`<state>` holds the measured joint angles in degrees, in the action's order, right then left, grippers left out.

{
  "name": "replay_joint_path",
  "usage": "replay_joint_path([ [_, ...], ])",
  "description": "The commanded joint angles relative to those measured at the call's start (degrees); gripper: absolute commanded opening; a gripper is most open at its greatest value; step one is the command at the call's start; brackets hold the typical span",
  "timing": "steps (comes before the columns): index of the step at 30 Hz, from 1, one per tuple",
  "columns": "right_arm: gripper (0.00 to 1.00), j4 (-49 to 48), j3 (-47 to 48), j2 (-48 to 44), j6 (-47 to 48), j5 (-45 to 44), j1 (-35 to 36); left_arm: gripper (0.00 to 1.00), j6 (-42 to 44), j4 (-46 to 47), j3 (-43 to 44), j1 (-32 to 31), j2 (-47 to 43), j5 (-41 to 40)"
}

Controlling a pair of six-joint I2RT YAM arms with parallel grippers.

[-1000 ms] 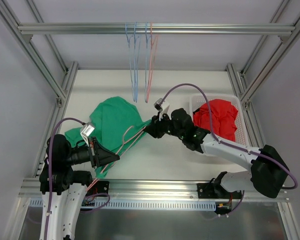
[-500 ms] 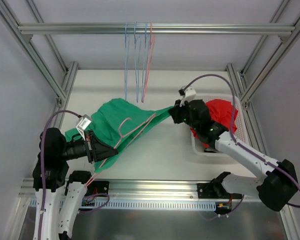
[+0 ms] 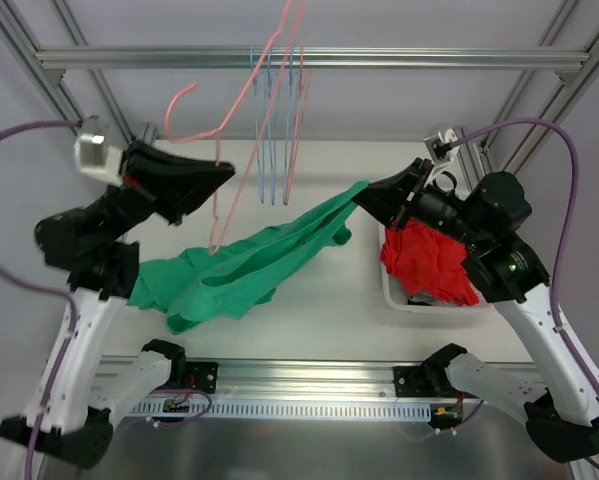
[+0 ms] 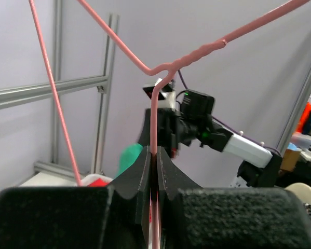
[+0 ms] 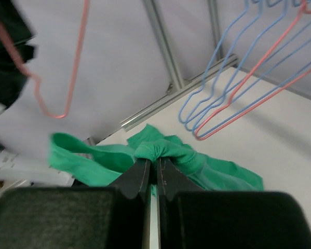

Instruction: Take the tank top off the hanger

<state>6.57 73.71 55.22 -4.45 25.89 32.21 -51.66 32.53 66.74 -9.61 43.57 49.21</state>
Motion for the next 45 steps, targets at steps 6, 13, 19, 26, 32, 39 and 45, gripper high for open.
replay_joint_path([
  [6,0.00,11.7,3.1,-5.6,-0.5,11.6,0.2,0.00,12.9,24.9,8.7,-16.9,21.5,-14.4],
  [13,0.00,13.6,-7.7,-5.2,1.5,4.2,12.1,0.00,26.2,12.0,-7.0,-17.0,0.4,-35.7],
  [19,0.00,0.0,-20.8,4.2,-4.7,-9.4,20.9,0.00,30.7,-16.9,-13.3,-16.9,-19.0,-40.4],
  [26,0.00,-10.5,-19.6,23.1,-17.3,-27.3,23.4,0.00,25.5,-43.8,-16.4,-16.9,-26.0,-48.8],
  [32,0.96,-8.9,-12.9,29.9,-21.1,-29.7,24.4,0.00,22.4,-56.3,-14.0,-16.9,-21.7,-51.8],
  [39,1.00,-4.2,-24.8,8.3,-19.1,-44.3,22.4,0.00,23.6,-60.5,-8.0,-17.0,-14.8,-51.5],
  [45,1.00,2.5,-25.0,-1.2,-14.1,-44.0,21.7,0.00,26.8,-58.1,2.8,-16.8,1.0,-50.1],
])
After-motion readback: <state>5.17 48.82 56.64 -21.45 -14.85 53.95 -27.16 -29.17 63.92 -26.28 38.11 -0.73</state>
